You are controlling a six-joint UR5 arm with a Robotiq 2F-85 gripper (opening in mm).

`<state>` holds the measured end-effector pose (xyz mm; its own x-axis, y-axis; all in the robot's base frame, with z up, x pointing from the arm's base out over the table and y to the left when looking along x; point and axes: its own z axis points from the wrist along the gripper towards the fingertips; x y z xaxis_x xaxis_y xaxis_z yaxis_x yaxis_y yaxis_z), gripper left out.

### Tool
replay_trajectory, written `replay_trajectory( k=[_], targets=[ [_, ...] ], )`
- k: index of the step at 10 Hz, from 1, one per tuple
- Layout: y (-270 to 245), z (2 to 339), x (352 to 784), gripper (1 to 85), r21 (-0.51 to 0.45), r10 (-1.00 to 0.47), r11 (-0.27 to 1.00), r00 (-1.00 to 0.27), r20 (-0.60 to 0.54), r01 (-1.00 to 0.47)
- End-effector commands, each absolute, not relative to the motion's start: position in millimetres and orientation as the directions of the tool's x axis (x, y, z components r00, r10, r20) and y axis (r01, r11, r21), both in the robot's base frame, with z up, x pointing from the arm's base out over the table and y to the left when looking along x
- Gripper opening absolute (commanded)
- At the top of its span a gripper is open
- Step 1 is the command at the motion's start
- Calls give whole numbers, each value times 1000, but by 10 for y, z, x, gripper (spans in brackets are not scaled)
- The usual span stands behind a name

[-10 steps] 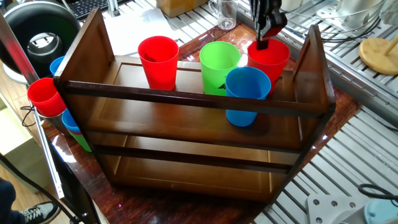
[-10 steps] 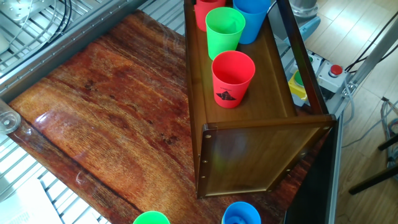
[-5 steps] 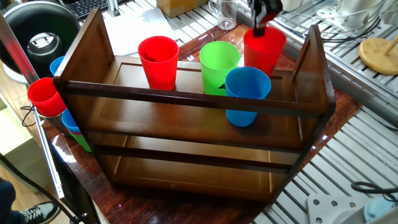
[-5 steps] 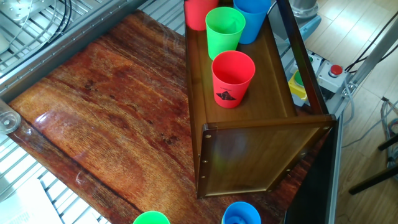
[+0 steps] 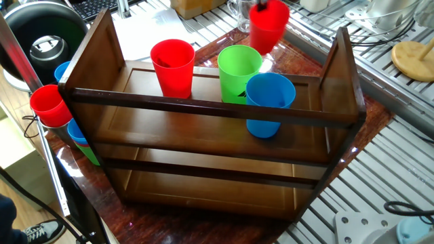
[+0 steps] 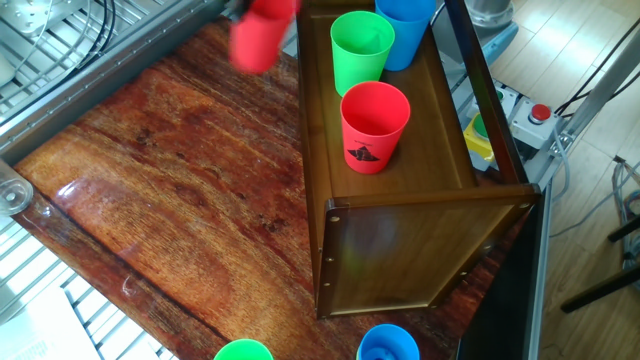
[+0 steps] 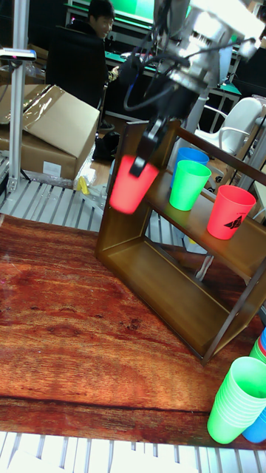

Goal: Take the cups off the shelf and stack them together

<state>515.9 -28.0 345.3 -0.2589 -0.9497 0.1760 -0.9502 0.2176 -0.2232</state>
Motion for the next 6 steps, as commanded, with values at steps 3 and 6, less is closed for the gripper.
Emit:
replay_trajectory(
  k=[3,6],
  targets=[
    [-254,3101,5267,13,-223,-949,251,-285,136,-942],
    [-289,3120,5075,13,-169,-929,304,-331,165,-938]
  ],
)
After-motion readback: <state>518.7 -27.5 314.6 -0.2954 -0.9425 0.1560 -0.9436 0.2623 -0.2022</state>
